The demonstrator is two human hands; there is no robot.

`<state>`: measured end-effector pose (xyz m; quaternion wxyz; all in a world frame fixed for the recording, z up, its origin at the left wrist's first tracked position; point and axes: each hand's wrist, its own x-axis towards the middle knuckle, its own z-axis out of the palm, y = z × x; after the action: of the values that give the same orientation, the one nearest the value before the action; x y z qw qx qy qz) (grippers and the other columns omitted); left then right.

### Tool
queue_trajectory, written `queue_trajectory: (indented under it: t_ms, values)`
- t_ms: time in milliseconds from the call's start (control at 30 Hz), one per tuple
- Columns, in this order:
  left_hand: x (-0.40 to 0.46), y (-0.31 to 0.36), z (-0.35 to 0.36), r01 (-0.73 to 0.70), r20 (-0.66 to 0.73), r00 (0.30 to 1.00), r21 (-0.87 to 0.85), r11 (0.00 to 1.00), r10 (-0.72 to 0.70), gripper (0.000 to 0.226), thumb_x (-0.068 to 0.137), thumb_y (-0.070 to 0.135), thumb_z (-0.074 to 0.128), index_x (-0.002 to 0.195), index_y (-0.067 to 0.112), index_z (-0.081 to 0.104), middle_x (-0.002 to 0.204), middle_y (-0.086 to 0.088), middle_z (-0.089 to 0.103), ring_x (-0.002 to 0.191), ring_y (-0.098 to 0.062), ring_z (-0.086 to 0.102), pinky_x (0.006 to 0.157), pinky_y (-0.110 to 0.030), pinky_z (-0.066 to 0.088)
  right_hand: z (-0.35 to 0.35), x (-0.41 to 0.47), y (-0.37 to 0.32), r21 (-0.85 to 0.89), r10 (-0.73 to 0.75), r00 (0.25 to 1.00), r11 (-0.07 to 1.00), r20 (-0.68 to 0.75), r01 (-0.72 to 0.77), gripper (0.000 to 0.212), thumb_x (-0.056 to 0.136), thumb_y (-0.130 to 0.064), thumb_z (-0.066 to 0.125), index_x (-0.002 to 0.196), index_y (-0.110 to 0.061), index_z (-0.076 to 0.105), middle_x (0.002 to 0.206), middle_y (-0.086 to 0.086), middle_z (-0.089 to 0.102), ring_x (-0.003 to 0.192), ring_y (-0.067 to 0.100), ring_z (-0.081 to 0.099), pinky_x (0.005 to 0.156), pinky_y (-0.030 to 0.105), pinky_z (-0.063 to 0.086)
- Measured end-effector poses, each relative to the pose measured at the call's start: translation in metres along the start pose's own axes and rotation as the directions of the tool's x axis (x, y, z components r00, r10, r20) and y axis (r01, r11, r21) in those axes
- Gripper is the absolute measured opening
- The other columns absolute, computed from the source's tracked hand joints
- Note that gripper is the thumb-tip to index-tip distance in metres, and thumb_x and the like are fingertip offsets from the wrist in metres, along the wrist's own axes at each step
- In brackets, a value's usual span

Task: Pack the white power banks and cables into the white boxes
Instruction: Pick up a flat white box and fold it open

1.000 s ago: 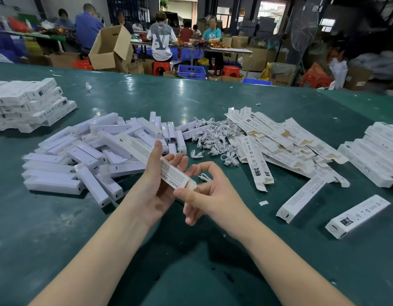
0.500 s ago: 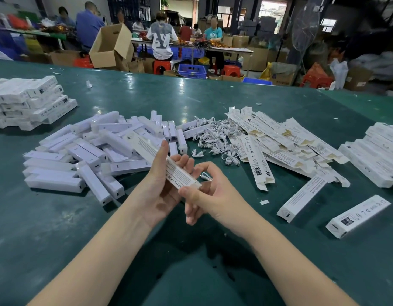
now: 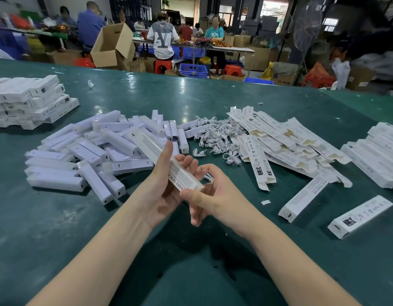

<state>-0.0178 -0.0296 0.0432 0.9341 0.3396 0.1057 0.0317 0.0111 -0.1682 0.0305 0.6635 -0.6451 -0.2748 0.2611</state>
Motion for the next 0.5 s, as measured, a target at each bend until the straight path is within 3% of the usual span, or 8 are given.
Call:
queue_trajectory:
  t_ms: [200,333,400,500]
  values:
    - [0.0006,-0.0047,-0.0021,0.038,0.062,0.997,0.027,0.999,-0.04,0.051,0.056,0.047,0.079,0.085,0.01,0.06,0.066,0.002,0.064,0.064,-0.012,0.068,0.067,-0.031,0.059,-0.0004,-0.0001,0.0016,-0.136,-0.008,0.997,0.991,-0.081,-0.003,0.073,0.058,-0.05,0.081,0.11,-0.019,0.041,0.055,0.0,0.063,0.042,0.015,0.056,0.046,0.026,0.049]
    - [-0.0001,-0.0052,0.0022,0.169,0.069,0.983,-0.005,0.986,-0.169,0.029,0.053,0.033,0.086,0.059,0.01,0.07,0.063,0.0,0.06,0.053,-0.012,0.063,0.062,-0.031,0.058,-0.0027,0.0012,0.0026,-0.327,-0.06,0.992,0.945,-0.107,0.022,0.065,0.05,-0.056,0.085,0.095,-0.04,0.041,0.08,-0.008,0.071,0.049,0.01,0.061,0.05,0.022,0.051]
    - [-0.0001,-0.0066,0.002,0.204,0.026,0.979,-0.015,0.979,-0.203,0.026,0.054,0.029,0.086,0.059,0.009,0.07,0.063,-0.001,0.059,0.051,-0.012,0.061,0.058,-0.03,0.058,-0.006,0.0016,0.0013,-0.327,-0.04,0.998,0.945,-0.053,0.02,0.067,0.051,-0.052,0.085,0.099,-0.04,0.04,0.083,0.0,0.07,0.053,0.011,0.063,0.054,0.023,0.053]
    - [-0.0001,-0.0078,0.0007,0.213,0.015,0.977,0.035,0.977,-0.213,0.021,0.06,0.027,0.082,0.056,0.01,0.07,0.06,0.0,0.057,0.05,-0.012,0.06,0.058,-0.029,0.057,-0.0094,0.0006,0.0019,-0.349,-0.021,0.999,0.937,-0.05,0.002,0.07,0.05,-0.054,0.085,0.101,-0.036,0.039,0.081,-0.003,0.069,0.054,0.01,0.063,0.055,0.026,0.055]
